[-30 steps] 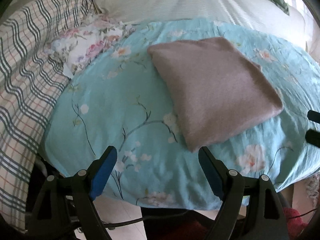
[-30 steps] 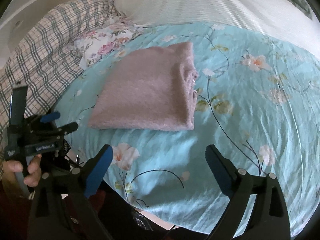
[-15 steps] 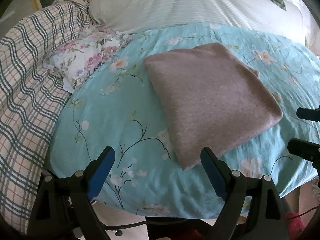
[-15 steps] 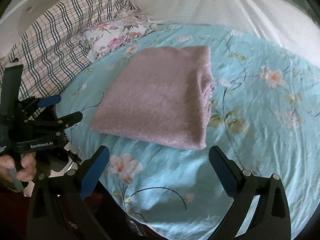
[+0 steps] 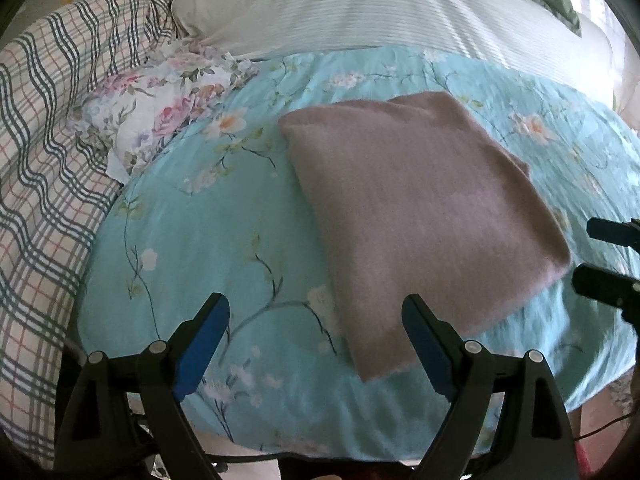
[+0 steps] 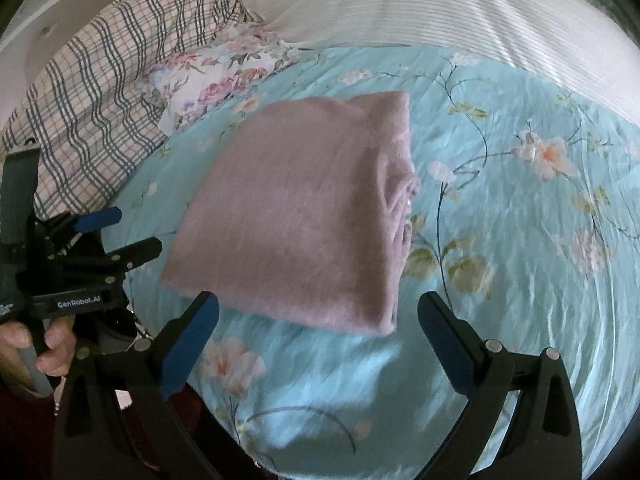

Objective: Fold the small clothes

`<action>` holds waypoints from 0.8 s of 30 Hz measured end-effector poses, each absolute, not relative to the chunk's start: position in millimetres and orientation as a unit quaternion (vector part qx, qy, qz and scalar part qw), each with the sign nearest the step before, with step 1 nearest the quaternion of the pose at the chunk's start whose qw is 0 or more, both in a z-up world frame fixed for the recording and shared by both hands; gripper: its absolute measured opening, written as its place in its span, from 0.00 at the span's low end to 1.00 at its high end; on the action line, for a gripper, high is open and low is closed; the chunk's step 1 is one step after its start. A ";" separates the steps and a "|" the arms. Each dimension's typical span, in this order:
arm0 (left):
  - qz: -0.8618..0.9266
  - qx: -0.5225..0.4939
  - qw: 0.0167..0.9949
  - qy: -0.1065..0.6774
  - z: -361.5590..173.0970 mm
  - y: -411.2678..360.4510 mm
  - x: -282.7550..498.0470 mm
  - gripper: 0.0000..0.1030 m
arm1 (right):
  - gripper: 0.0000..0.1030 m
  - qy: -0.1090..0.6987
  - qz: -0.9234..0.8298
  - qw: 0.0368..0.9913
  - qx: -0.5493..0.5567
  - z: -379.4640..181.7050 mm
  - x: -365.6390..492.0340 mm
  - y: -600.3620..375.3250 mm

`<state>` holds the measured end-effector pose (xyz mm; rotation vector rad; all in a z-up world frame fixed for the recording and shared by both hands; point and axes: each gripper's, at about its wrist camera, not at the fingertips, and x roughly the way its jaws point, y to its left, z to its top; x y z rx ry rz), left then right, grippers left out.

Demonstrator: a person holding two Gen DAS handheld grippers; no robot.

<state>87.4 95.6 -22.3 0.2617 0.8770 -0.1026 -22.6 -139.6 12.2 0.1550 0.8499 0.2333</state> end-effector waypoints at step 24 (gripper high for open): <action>-0.070 0.057 0.892 0.442 -36.0 96.0 215.4 0.85 | 0.11 0.363 0.113 0.899 0.218 17.9 130.1 -201.0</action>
